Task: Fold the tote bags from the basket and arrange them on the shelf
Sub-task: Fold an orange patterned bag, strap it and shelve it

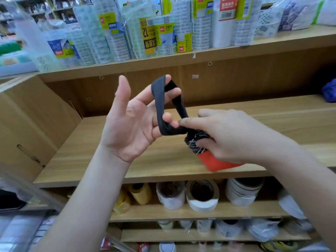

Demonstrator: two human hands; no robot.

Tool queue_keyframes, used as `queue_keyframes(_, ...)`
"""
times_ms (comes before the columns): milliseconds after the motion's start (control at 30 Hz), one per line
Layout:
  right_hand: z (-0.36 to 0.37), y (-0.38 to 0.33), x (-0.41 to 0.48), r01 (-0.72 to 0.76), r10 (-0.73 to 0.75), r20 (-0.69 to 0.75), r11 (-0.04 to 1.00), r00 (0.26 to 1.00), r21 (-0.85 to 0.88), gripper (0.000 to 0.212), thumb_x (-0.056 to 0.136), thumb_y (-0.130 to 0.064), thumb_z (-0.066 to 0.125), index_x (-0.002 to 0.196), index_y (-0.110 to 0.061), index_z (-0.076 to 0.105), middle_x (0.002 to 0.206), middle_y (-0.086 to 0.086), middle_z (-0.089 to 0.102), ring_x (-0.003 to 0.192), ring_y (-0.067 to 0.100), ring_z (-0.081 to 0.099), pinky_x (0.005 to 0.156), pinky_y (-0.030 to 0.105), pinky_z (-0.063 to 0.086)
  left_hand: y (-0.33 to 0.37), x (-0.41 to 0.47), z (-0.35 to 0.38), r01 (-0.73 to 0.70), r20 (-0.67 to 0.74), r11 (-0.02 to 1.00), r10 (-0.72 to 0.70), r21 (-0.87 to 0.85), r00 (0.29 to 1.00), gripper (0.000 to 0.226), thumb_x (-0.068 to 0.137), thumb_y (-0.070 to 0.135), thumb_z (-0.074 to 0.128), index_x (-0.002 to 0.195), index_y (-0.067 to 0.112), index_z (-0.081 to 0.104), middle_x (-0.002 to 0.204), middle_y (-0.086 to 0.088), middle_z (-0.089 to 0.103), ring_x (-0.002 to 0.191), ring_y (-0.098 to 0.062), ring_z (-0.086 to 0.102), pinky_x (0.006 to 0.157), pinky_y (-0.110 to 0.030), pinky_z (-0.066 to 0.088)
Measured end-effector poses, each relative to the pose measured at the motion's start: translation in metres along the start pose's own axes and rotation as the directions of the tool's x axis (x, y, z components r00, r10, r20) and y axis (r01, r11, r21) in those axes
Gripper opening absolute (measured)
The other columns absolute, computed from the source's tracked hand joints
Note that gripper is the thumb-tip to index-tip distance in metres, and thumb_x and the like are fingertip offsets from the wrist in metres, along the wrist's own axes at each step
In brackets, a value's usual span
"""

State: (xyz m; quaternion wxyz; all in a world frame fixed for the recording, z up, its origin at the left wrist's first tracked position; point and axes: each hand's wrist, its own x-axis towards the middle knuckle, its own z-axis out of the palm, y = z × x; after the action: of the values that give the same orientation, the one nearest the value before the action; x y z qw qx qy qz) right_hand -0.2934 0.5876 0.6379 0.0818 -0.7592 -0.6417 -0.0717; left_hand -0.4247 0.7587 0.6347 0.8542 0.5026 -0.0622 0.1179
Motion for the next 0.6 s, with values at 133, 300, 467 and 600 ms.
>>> queue_keyframes(133,0.015,0.023,0.003,0.016,0.008,-0.039,0.814,0.999,0.581,0.017,0.094,-0.033,0.055,0.107,-0.038,0.065,0.094,-0.009,0.07,0.09,0.011,0.065,0.081,0.037,0.052,-0.019,-0.014,-0.005,-0.106,-0.158,0.969,0.071,-0.222,0.985,0.063,0.09,0.054,0.048,0.132,0.007,0.051,0.123,-0.013,0.056,0.079,-0.012,0.066,0.076,-0.028,0.059)
queue_keyframes(300,0.022,0.039,-0.001,-0.046,-0.094,0.108,0.504,0.99,0.862,0.017,0.096,-0.024,0.059,0.09,-0.014,0.072,0.083,0.005,0.069,0.076,0.009,0.063,0.07,0.022,0.047,-0.016,-0.032,-0.019,-0.048,-0.458,0.984,0.124,0.174,0.88,0.069,0.068,0.012,0.073,0.134,0.008,0.051,0.133,-0.009,0.059,0.119,-0.024,0.061,0.095,-0.041,0.052)
queue_keyframes(467,0.028,0.043,0.002,-0.095,-0.241,0.187,0.348,0.952,0.933,0.014,0.091,-0.02,0.058,0.086,-0.018,0.071,0.078,-0.004,0.066,0.07,0.006,0.058,0.065,0.017,0.045,0.01,-0.033,-0.004,-0.032,0.018,0.043,0.29,0.999,0.957,0.099,0.06,0.023,0.089,0.144,0.034,0.039,0.154,0.014,0.028,0.144,-0.005,0.024,0.116,-0.033,0.024)
queue_keyframes(600,0.033,0.045,0.004,-0.165,-0.335,0.243,0.246,0.91,0.955,0.015,0.092,-0.014,0.055,0.089,-0.014,0.07,0.079,0.002,0.065,0.07,0.012,0.059,0.064,0.021,0.047,0.016,-0.022,0.008,-0.167,0.168,-0.022,0.147,0.986,0.975,0.036,0.072,0.041,0.079,0.095,0.014,0.075,0.113,-0.008,0.067,0.109,-0.023,0.06,0.094,-0.043,0.049)
